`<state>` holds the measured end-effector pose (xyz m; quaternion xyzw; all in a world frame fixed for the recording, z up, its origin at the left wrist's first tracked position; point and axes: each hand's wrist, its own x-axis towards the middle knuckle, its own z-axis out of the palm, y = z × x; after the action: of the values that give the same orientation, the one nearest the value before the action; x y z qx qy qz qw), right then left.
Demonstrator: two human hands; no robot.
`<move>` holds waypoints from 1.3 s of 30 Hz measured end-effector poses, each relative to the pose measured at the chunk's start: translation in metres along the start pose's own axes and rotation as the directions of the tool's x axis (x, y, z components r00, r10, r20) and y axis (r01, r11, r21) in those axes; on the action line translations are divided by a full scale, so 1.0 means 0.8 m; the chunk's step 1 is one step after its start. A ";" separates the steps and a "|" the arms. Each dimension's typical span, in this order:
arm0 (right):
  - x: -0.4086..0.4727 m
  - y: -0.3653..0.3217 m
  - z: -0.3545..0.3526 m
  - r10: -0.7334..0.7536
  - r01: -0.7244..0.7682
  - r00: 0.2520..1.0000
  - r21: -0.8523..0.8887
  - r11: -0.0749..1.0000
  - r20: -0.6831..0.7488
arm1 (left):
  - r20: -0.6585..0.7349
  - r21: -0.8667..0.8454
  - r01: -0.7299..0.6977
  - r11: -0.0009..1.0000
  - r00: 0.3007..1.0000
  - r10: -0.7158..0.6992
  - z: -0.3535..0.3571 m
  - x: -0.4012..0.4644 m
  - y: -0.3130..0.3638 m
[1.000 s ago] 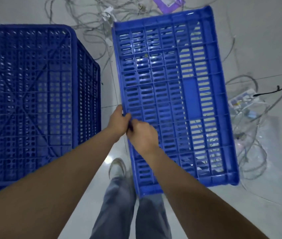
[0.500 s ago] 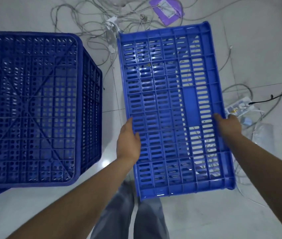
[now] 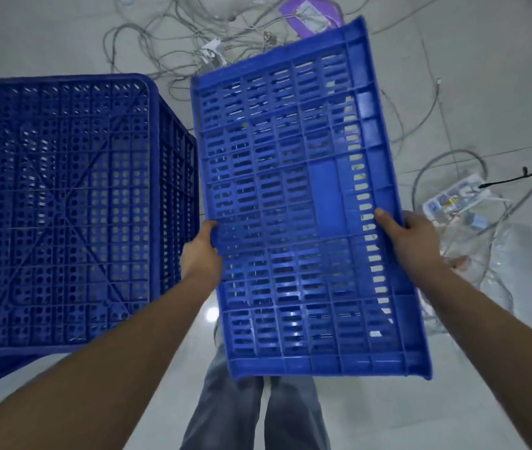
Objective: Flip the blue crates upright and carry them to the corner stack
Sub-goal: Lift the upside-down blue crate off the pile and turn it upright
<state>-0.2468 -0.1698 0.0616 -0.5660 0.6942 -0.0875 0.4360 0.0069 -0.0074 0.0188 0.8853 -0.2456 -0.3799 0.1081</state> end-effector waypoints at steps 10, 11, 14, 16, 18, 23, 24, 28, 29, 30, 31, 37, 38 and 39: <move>-0.040 -0.029 0.009 -0.262 0.239 0.963 -0.249 0.938 -0.060 | 0.318 0.010 0.055 0.998 0.946 -0.055 -0.016 0.007 0.015; -0.043 -0.029 0.010 -0.269 0.240 0.961 -0.310 0.920 -0.055 | 0.297 -0.019 0.045 0.999 0.954 -0.037 -0.013 0.004 0.022; -0.048 -0.022 0.017 -0.292 0.255 0.956 -0.449 0.856 -0.015 | 0.214 -0.244 0.083 0.966 0.976 -0.030 -0.008 -0.004 0.048; -0.053 -0.010 0.028 -0.322 0.292 0.946 -0.495 0.818 0.025 | 0.162 -0.450 0.138 0.882 0.984 -0.071 -0.007 0.000 0.067; -0.060 0.007 0.042 -0.367 0.361 0.926 -0.491 0.792 0.090 | 0.110 -0.627 0.162 0.762 0.987 -0.120 -0.010 0.012 0.078; -0.082 0.072 0.071 -0.493 0.606 0.794 -0.535 0.589 0.357 | -0.138 -0.689 0.085 0.720 0.959 -0.246 -0.025 0.051 0.091; -0.088 0.087 0.074 -0.498 0.631 0.774 -0.544 0.554 0.391 | -0.187 -0.667 0.094 0.739 0.939 -0.289 -0.029 0.060 0.093; -0.116 0.143 0.075 -0.444 0.657 0.754 -0.557 0.508 0.484 | -0.266 -0.242 0.309 0.920 0.890 -0.370 -0.047 0.093 0.071; -0.122 0.156 0.074 -0.426 0.649 0.760 -0.571 0.502 0.491 | -0.205 -0.087 0.308 0.947 0.925 -0.320 -0.050 0.095 0.063; -0.128 0.167 0.075 -0.413 0.650 0.760 -0.580 0.491 0.502 | -0.106 0.038 0.278 0.960 0.956 -0.272 -0.051 0.095 0.059; -0.133 0.178 0.076 -0.404 0.657 0.754 -0.583 0.478 0.519 | 0.007 0.129 0.241 0.962 0.970 -0.244 -0.050 0.091 0.057; -0.153 0.227 0.073 -0.312 0.677 0.731 -0.585 0.447 0.607 | 0.122 0.115 0.234 0.966 0.961 -0.247 -0.022 0.082 0.037; -0.156 0.231 0.073 -0.283 0.676 0.728 -0.586 0.446 0.624 | 0.108 0.074 0.223 0.972 0.967 -0.230 -0.016 0.081 0.034; -0.157 0.233 0.074 -0.257 0.678 0.723 -0.585 0.445 0.642 | 0.093 0.027 0.230 0.973 0.968 -0.231 -0.012 0.080 0.034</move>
<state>-0.3402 0.0245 -0.0250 -0.8742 0.3393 0.2455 0.2457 0.0417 -0.0638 -0.0037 0.8895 -0.1491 -0.4297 0.0441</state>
